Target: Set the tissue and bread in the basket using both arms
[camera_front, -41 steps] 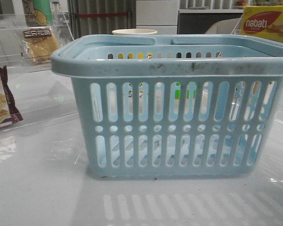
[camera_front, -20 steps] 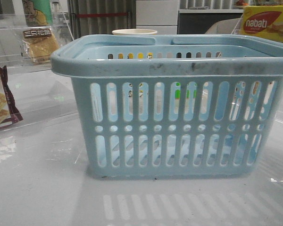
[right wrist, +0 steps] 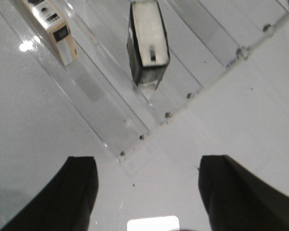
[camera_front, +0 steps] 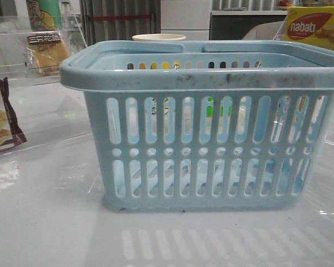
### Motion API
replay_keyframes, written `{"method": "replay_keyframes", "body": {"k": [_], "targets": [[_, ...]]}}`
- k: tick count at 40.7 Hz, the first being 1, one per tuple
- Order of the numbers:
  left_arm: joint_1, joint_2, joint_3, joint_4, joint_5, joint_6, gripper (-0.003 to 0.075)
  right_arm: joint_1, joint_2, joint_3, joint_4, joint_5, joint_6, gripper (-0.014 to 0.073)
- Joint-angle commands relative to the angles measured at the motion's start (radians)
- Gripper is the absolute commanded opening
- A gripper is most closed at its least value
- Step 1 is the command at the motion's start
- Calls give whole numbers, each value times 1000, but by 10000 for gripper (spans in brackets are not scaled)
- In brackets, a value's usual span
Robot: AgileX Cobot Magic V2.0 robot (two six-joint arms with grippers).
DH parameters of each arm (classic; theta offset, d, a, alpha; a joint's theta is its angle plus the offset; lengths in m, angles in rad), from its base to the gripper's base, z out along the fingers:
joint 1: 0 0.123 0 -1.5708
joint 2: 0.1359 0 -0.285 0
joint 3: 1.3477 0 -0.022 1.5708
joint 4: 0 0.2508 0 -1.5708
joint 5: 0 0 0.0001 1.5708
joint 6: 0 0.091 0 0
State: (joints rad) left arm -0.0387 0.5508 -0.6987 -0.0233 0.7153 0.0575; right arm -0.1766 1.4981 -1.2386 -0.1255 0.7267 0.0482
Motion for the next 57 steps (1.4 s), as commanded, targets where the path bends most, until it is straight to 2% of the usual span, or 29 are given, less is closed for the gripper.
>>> {"method": "replay_keyframes", "body": {"k": [1,9,18,20,27,32,43,57], "targets": [[-7,10,-27,-6,-84,-4,322,-8,50,-113,-10,-55,-8,553],[-7,10,-27,-6,-84,-4,286,-8,184,-230,-20,-84,-29,553],[-7,10,-27,-6,-84,-4,238,-8,268,-274,-64,-130,-29,534],[-7,10,-27,-6,-84,-4,229,-8,277,-274,-65,-134,-29,495],[-7,10,-27,-6,-84,-4,188,-8,283,-276,-65,-137,-29,241],[-7,10,-27,-6,-84,-4,161,1,247,-278,-65,-123,-29,167],[-7,10,-27,-6,-84,-4,107,68,61,-278,-42,-60,-29,166],[-7,10,-27,-6,-84,-4,91,273,-177,-276,94,73,-29,166]]}}
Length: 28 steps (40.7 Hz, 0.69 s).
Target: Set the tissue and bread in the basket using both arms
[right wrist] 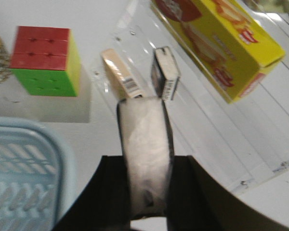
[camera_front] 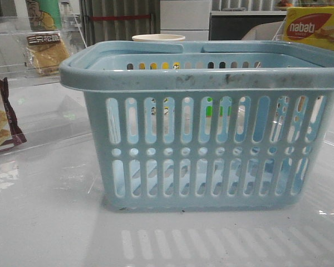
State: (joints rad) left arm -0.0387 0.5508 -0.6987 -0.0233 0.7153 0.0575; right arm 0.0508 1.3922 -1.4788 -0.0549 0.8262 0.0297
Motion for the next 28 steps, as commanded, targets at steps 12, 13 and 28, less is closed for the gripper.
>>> {"method": "replay_keyframes", "body": {"k": [12,13,28], "targets": [[-7,10,-27,-6,-84,-4,91,314,-83,64,42,-20,-11,166],[-7,10,-27,-6,-84,-4,91,331,-81,79,44,-28,-11,166],[-7,10,-27,-6,-84,-4,91,374,53,208,77,-151,-11,316]]}}
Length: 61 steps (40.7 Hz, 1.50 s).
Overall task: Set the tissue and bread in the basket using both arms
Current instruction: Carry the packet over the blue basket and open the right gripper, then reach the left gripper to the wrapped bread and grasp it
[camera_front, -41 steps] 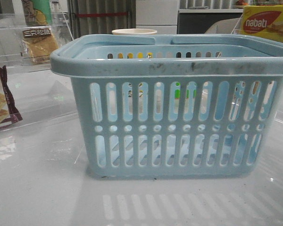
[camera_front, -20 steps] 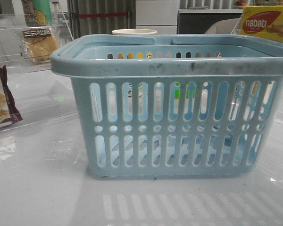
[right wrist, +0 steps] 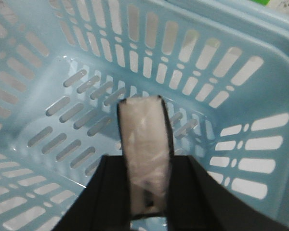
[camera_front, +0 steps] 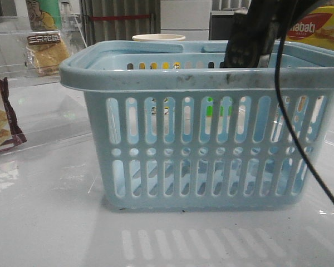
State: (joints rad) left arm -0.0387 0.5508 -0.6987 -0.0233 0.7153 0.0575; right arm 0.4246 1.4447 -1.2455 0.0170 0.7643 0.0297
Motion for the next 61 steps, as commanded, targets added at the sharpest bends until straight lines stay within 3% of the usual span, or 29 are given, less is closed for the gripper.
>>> {"method": "replay_keyframes", "body": {"k": [1,4,8,23,48,61], "targets": [[-7,10,-27,-6,-84,-4,91,0,10,-25,5,-99,-11,355],[-7,10,-27,-6,-84,-4,91,0,34,-25,5,-124,-11,472],[-7,10,-27,-6,-84,-4,91,0,45,-25,5,-151,-11,552],[-7,10,-27,-6,-84,-4,91,2,-95,-15,0,-118,-49,551],[-7,10,-27,-6,-84,-4,91,2,-694,359,0,-106,-56,551],[-7,10,-27,-9,-86,-4,91,2,-757,410,-1,-109,-56,551]]}}
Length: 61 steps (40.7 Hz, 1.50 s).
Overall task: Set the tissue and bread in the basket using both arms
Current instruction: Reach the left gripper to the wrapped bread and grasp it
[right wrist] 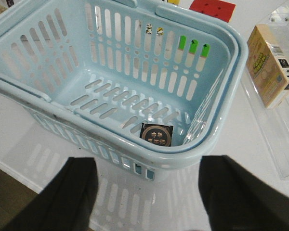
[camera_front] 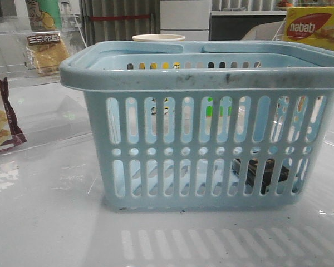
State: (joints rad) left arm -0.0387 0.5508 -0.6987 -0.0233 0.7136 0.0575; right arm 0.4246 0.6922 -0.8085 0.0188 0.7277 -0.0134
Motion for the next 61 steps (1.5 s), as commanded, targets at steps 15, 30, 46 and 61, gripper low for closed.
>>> {"method": "replay_keyframes", "body": {"k": [15,30,46,61], "targets": [[-121,55,-41,-10,-168,1,520,2,-4,-27,-3,-72,-12,551],[-176,477,-222,83,-239,1,531,2,-4,-27,-3,-72,-12,551],[-125,940,-574,106,-258,-16,537,2,-4,-27,-3,-72,-12,551],[-40,1230,-866,-6,-308,-63,624,2,-4,-27,-3,-72,-12,551]]}}
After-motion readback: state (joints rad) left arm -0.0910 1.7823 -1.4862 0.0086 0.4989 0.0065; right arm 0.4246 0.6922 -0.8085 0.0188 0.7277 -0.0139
